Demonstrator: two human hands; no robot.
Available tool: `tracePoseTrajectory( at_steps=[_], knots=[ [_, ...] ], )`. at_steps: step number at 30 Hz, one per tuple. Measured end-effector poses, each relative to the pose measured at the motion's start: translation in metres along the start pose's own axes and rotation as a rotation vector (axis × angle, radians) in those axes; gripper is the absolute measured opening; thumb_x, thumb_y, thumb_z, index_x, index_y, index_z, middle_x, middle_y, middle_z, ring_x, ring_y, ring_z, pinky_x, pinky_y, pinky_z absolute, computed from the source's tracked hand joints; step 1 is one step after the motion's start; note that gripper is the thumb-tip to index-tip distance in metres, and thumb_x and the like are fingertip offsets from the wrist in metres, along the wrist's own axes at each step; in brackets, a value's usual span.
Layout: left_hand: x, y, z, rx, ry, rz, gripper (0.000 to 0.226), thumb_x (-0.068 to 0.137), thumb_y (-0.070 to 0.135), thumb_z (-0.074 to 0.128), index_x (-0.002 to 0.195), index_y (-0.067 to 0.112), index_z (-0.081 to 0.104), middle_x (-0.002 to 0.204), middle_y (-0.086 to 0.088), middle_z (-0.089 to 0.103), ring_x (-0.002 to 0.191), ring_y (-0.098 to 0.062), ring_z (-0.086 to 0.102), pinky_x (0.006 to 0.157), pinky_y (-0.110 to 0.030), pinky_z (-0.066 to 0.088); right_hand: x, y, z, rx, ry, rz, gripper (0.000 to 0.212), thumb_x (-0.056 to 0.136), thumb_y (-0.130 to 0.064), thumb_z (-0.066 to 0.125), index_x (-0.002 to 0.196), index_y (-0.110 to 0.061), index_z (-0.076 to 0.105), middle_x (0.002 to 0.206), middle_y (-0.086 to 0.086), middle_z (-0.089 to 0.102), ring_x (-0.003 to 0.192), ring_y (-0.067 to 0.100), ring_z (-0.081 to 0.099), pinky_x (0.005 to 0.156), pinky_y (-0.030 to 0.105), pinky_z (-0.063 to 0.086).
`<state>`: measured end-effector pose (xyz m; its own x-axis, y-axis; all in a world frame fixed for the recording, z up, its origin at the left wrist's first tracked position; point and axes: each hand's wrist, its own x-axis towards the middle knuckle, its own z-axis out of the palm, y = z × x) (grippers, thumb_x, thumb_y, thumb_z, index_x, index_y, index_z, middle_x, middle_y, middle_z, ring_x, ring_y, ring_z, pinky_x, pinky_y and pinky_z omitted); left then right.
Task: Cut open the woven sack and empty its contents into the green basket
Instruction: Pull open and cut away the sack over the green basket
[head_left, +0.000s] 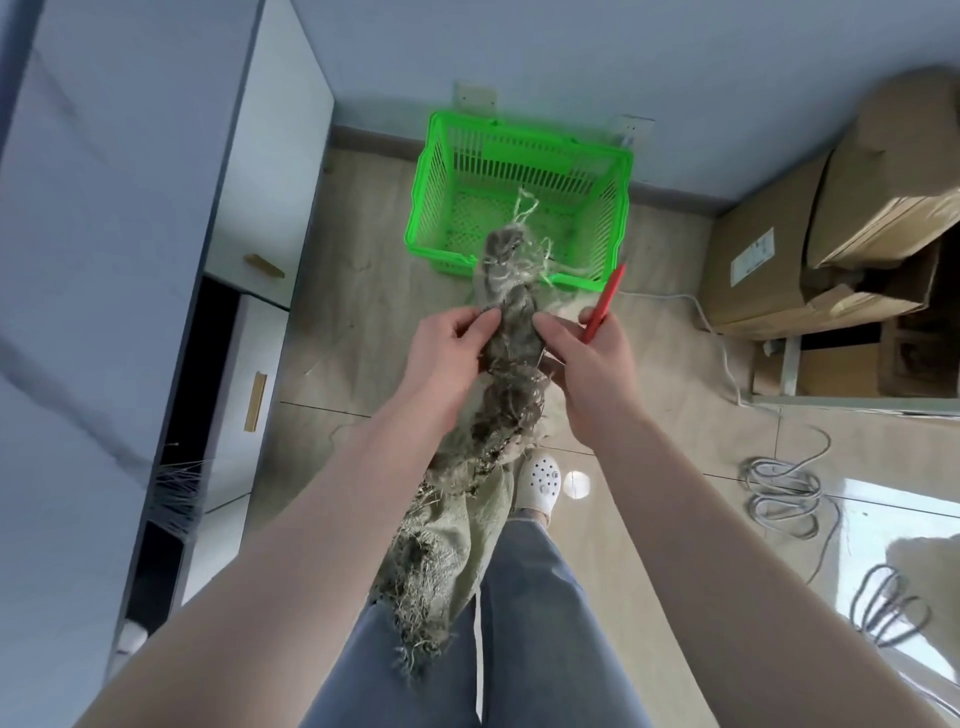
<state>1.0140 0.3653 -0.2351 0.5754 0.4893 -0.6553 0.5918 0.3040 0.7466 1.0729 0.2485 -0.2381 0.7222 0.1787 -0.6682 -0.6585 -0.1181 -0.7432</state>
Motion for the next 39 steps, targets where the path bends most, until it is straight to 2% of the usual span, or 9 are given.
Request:
tracePoseTrajectory(
  at_steps=[6, 13, 17, 20, 23, 25, 28, 35, 39],
  knots=[
    [0.005, -0.003, -0.023, -0.3, 0.038, -0.162, 0.022, 0.101, 0.012, 0.045, 0.1, 0.009, 0.067, 0.082, -0.005, 0.069, 0.057, -0.008, 0.064, 0.061, -0.022, 0.054, 0.01, -0.014, -0.011, 0.312, 0.052, 0.148, 0.033, 0.087, 0.008, 0.062, 0.09, -0.013, 0.037, 0.085, 0.015, 0.06, 0.055, 0.015, 0.067, 0.051, 0.024, 0.056],
    [-0.002, -0.002, -0.012, -0.163, -0.163, -0.072, 0.018, 0.098, 0.012, 0.052, 0.092, 0.008, 0.069, 0.08, -0.007, 0.07, 0.066, -0.015, 0.065, 0.068, -0.027, 0.058, 0.001, -0.004, 0.012, -0.152, -0.005, 0.059, 0.05, 0.062, -0.024, 0.081, 0.099, -0.008, 0.052, 0.1, 0.017, 0.066, 0.093, 0.03, 0.068, 0.082, 0.046, 0.059],
    [0.001, 0.002, -0.014, -0.174, -0.038, -0.029, 0.022, 0.097, 0.011, 0.054, 0.081, 0.013, 0.069, 0.064, 0.002, 0.068, 0.056, -0.007, 0.063, 0.065, -0.025, 0.057, 0.008, -0.005, 0.006, 0.021, 0.096, 0.063, 0.039, 0.071, -0.008, 0.077, 0.091, -0.017, 0.045, 0.106, 0.019, 0.056, 0.095, 0.035, 0.064, 0.089, 0.053, 0.055],
    [-0.003, 0.01, -0.012, -0.218, 0.01, -0.09, 0.025, 0.1, 0.019, 0.05, 0.083, 0.014, 0.067, 0.063, 0.005, 0.067, 0.056, -0.006, 0.062, 0.068, -0.026, 0.053, 0.006, -0.009, -0.001, -0.167, 0.102, -0.034, 0.042, 0.074, -0.009, 0.077, 0.085, -0.027, 0.04, 0.093, 0.01, 0.049, 0.089, 0.036, 0.062, 0.078, 0.044, 0.054],
    [-0.01, 0.019, -0.007, -0.147, -0.066, -0.172, 0.038, 0.093, 0.049, 0.054, 0.104, 0.016, 0.068, 0.092, 0.002, 0.074, 0.086, -0.016, 0.067, 0.084, -0.034, 0.052, 0.003, -0.012, -0.003, -0.411, 0.145, -0.23, 0.036, 0.082, -0.012, 0.073, 0.09, -0.02, 0.039, 0.077, -0.004, 0.039, 0.067, 0.014, 0.043, 0.063, 0.03, 0.042],
    [-0.011, 0.02, -0.004, 0.127, -0.103, -0.095, 0.06, 0.077, 0.061, 0.065, 0.117, 0.016, 0.064, 0.112, -0.001, 0.071, 0.104, -0.02, 0.066, 0.097, -0.039, 0.049, 0.001, -0.013, -0.002, -0.469, 0.151, -0.309, 0.033, 0.086, -0.016, 0.07, 0.094, -0.015, 0.038, 0.077, -0.005, 0.04, 0.066, 0.01, 0.039, 0.062, 0.025, 0.037],
    [-0.006, 0.019, -0.006, 0.255, -0.014, 0.061, 0.04, 0.077, 0.04, 0.077, 0.106, 0.017, 0.061, 0.101, -0.003, 0.071, 0.093, -0.021, 0.068, 0.088, -0.042, 0.054, -0.001, -0.01, 0.003, -0.47, 0.096, -0.325, 0.036, 0.085, -0.024, 0.073, 0.095, -0.014, 0.04, 0.086, -0.002, 0.049, 0.073, 0.012, 0.046, 0.067, 0.023, 0.04],
    [0.004, 0.01, -0.014, 0.279, 0.053, 0.136, 0.009, 0.099, 0.027, 0.049, 0.106, 0.022, 0.048, 0.102, -0.007, 0.068, 0.079, -0.018, 0.066, 0.079, -0.045, 0.057, 0.003, -0.016, -0.007, -0.55, 0.021, -0.27, 0.046, 0.077, -0.011, 0.078, 0.098, -0.015, 0.037, 0.08, -0.006, 0.04, 0.068, 0.007, 0.039, 0.055, 0.009, 0.037],
    [-0.003, 0.018, -0.014, 0.404, 0.078, 0.376, 0.044, 0.089, 0.053, 0.056, 0.105, 0.016, 0.042, 0.095, 0.002, 0.055, 0.082, -0.013, 0.056, 0.079, -0.033, 0.051, 0.004, -0.016, -0.007, -0.601, 0.061, -0.323, 0.039, 0.079, -0.005, 0.071, 0.098, -0.013, 0.038, 0.078, -0.008, 0.042, 0.066, 0.005, 0.041, 0.055, 0.014, 0.037]
  ],
)
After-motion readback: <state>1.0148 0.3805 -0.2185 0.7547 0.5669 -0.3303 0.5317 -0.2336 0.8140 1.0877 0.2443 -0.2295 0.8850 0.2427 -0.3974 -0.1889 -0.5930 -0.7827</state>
